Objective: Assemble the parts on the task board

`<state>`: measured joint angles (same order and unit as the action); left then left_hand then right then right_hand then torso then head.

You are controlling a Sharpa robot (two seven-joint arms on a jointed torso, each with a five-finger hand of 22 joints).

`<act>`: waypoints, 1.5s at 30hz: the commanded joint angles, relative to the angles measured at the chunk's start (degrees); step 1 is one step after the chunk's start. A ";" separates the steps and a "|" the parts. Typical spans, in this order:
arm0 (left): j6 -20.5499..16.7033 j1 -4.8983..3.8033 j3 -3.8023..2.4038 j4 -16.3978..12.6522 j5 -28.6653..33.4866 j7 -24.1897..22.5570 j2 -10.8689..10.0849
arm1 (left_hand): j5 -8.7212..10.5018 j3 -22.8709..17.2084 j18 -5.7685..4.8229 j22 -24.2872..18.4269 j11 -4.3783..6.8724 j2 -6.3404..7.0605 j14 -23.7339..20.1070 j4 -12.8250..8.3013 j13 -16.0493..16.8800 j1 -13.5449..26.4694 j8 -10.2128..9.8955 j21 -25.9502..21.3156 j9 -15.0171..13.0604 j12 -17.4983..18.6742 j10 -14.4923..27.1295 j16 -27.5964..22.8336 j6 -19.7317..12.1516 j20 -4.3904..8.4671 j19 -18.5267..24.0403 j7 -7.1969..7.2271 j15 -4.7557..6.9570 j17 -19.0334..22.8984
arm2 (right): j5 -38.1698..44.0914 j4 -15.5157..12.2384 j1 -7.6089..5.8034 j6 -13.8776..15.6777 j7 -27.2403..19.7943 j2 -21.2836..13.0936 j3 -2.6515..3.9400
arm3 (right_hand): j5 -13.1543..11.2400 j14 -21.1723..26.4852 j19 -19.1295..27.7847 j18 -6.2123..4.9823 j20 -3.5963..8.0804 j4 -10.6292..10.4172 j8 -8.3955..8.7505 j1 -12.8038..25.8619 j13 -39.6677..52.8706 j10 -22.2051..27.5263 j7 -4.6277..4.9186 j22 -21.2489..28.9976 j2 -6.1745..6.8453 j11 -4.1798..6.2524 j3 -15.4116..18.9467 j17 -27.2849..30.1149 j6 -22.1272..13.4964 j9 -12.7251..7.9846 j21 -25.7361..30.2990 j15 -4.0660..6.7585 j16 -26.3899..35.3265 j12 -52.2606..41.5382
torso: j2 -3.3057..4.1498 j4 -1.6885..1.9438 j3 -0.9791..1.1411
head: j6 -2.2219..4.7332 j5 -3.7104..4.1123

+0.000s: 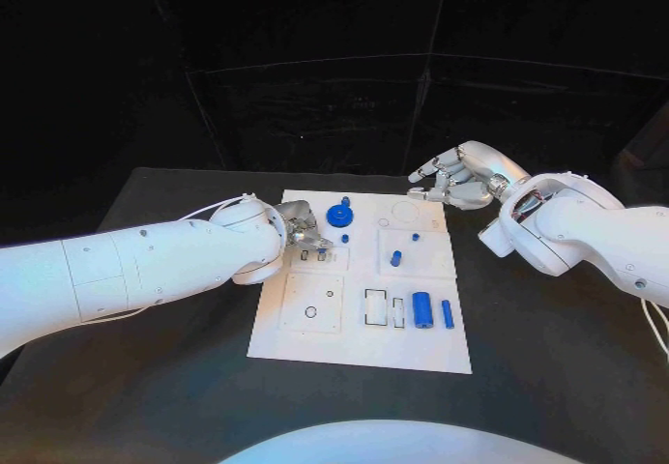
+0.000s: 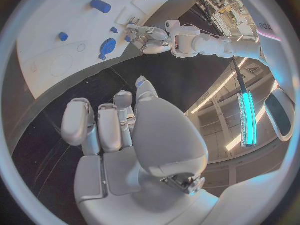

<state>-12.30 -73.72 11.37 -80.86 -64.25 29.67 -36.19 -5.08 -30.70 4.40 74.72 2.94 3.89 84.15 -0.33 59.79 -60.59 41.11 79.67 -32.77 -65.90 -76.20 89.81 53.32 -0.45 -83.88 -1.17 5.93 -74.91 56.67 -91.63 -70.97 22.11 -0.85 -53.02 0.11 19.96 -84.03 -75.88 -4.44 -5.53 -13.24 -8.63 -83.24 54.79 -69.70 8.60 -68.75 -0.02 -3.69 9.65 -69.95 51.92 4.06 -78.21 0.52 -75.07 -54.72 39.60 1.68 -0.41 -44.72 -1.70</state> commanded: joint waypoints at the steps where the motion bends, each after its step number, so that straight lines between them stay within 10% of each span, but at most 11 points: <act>1: 2.97 0.07 0.08 0.04 -0.71 -0.05 0.07 | -0.07 -2.17 -1.08 0.07 0.06 0.85 5.85 -2.27 0.03 0.45 0.29 0.14 -0.02 -0.15 -0.22 0.19 0.10 0.21 -0.17 0.34 0.24 -15.09 | -0.15 -0.07 -0.10 0.03 -0.41 0.02 0.03 | 0.20 -1.70 0.32 -0.40 0.02 -0.03 -0.26 0.12 -0.05 0.22 -0.02 0.06 -0.27 0.22 0.37 0.06 -0.34 -0.10 0.20 0.33 0.27 0.35 | 0.00 -0.02 0.02 | -0.09 0.06; 36: 5.62 0.07 0.08 -0.22 -0.67 0.10 -0.36 | 0.05 2.42 -1.12 0.41 0.08 3.65 5.85 0.11 0.09 4.39 0.45 0.13 0.34 -0.44 -0.33 0.19 0.97 0.29 -0.25 0.39 0.29 -15.09 | -0.15 -0.10 -0.10 0.17 -0.52 -0.11 0.03 | 0.21 -1.68 0.45 -0.44 0.01 -0.18 -0.32 0.29 -0.14 0.26 -0.02 0.26 -0.32 0.21 0.58 0.15 -0.36 -0.09 0.34 0.32 0.38 0.39 | -0.04 0.01 0.02 | -0.44 0.08; 45: 4.92 0.07 0.07 -0.66 0.67 0.14 -0.53 | -0.37 0.75 -1.14 0.67 0.40 0.77 5.85 0.03 0.58 2.59 0.29 0.24 0.57 -0.88 -0.65 0.19 0.94 0.43 -0.35 0.75 0.51 -15.09 | -0.15 -0.02 -0.10 0.14 -0.57 0.00 0.03 | 0.21 -1.68 0.45 -0.44 0.01 -0.18 -0.32 0.29 -0.14 0.26 -0.02 0.26 -0.32 0.21 0.58 0.15 -0.36 -0.09 0.34 0.32 0.38 0.39 | 0.00 -0.01 -0.01 | -0.39 0.07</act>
<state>-7.80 -73.72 11.37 -81.36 -64.49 29.64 -36.65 -5.13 -29.70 4.40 74.95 3.29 5.63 83.94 -0.24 60.35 -57.74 41.55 79.67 -32.25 -66.51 -76.50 89.81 54.19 -0.45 -83.87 -0.64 6.14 -74.91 56.64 -91.61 -70.97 22.12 -0.88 -53.05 0.11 19.96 -84.03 -75.88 -4.44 -5.53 -13.50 -8.63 -83.24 54.70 -69.70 8.60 -68.54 -0.02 -3.69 9.92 -69.85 51.92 4.06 -78.21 0.52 -75.07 -54.72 39.58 1.70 -0.40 -45.09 -1.62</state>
